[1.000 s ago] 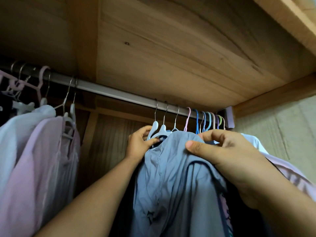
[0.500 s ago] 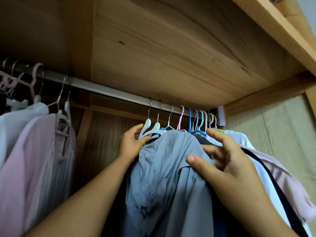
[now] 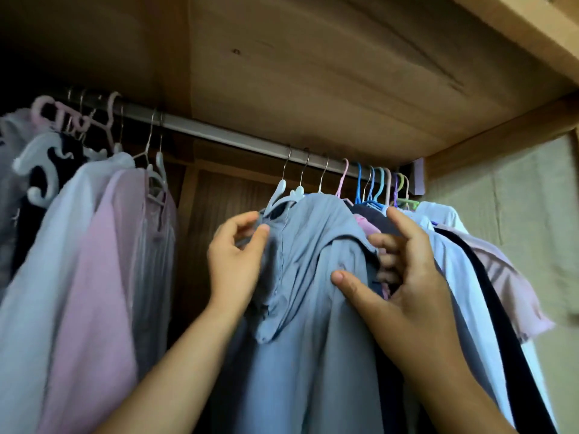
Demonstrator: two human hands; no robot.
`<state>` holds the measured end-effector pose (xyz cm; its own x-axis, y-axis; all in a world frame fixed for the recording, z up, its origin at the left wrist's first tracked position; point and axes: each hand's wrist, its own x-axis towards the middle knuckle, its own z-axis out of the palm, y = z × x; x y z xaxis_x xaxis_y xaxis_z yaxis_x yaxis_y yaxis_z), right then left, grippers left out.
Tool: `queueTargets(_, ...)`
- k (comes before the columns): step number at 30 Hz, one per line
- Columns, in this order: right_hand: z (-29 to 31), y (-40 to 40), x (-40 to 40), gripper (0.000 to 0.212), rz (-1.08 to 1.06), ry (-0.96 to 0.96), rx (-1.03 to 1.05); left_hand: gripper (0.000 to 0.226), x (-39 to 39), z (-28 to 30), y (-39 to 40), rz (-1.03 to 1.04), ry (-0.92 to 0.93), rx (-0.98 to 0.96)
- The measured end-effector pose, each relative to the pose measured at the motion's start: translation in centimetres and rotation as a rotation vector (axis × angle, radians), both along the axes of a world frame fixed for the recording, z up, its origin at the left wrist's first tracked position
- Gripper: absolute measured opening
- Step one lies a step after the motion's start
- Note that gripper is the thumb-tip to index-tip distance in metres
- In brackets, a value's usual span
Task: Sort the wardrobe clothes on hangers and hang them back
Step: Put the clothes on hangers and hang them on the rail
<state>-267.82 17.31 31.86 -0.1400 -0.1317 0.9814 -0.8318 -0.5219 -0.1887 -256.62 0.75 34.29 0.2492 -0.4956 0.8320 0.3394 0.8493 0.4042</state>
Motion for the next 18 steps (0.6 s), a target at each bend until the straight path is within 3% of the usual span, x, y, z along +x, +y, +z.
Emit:
queueTargets(4,-3.2,2.0,0.8,0.078,0.062,-0.002,-0.020,0.018,2.5,-5.8,6.7,-0.012,-0.084,0.002)
queueTargets(10,-10.5,4.8,2.9,0.050,0.261,-0.145,-0.112,0.021,6.5,-16.1,13.4,0.152,-0.254,0.055)
queueTargets(18,-21.4,7.6,10.1,0.038,0.507,-0.093,0.224,0.016,14.6,-27.4,24.7,0.439,-0.506,0.357)
